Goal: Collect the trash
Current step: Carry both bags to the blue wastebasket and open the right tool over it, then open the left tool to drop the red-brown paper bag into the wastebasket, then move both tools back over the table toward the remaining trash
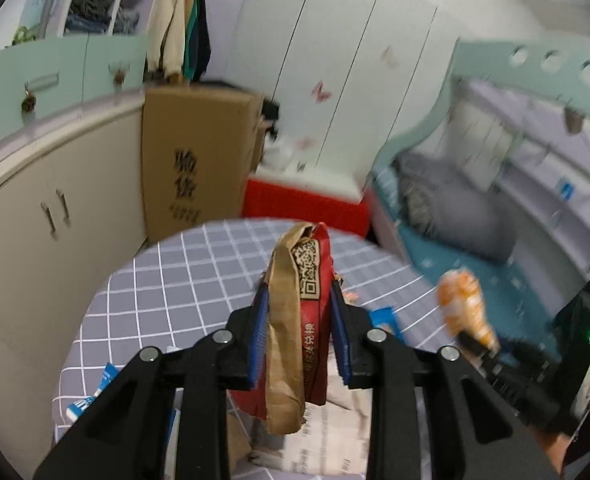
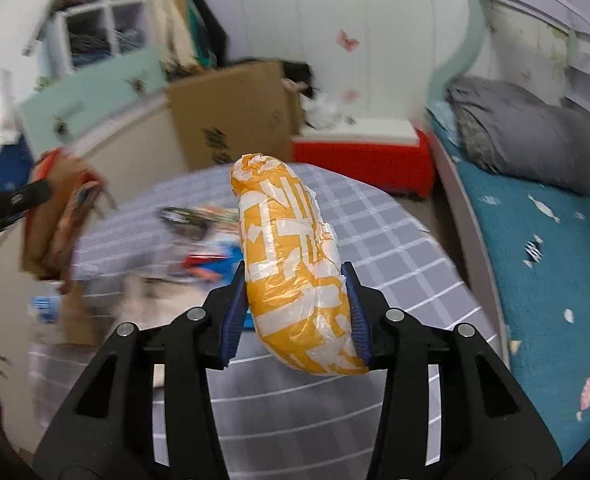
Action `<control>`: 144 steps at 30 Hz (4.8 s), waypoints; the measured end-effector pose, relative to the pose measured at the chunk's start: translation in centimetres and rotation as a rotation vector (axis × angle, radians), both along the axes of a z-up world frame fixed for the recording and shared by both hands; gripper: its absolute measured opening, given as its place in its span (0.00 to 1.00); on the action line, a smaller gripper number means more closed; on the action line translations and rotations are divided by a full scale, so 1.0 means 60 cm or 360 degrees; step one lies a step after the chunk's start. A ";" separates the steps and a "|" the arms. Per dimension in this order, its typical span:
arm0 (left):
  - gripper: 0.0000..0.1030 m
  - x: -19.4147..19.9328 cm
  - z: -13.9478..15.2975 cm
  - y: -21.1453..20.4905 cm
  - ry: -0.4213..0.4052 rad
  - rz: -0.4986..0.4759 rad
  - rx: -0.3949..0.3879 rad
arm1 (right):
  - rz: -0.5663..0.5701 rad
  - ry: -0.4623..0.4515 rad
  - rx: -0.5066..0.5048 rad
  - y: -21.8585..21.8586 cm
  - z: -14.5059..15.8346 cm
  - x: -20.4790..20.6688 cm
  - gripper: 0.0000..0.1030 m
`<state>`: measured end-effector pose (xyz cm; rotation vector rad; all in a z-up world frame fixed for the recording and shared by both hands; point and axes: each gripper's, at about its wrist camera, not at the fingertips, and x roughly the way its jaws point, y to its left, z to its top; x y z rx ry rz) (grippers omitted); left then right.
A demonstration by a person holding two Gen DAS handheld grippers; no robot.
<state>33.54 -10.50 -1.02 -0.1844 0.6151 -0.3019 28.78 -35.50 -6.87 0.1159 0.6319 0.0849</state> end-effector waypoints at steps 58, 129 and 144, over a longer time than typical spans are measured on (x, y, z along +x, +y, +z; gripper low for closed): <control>0.28 -0.166 -0.515 0.727 0.0786 0.1058 -0.0358 | 0.0868 0.0539 -0.0175 0.874 -0.422 -0.015 0.76; 0.74 -0.137 -0.088 0.155 0.0224 0.0188 -0.0031 | 0.0117 -0.0068 0.0060 0.277 -0.038 -0.118 0.79; 0.44 0.018 -0.169 0.036 0.0545 0.0067 0.0280 | -0.0118 0.0081 0.0090 0.082 -0.078 -0.033 0.80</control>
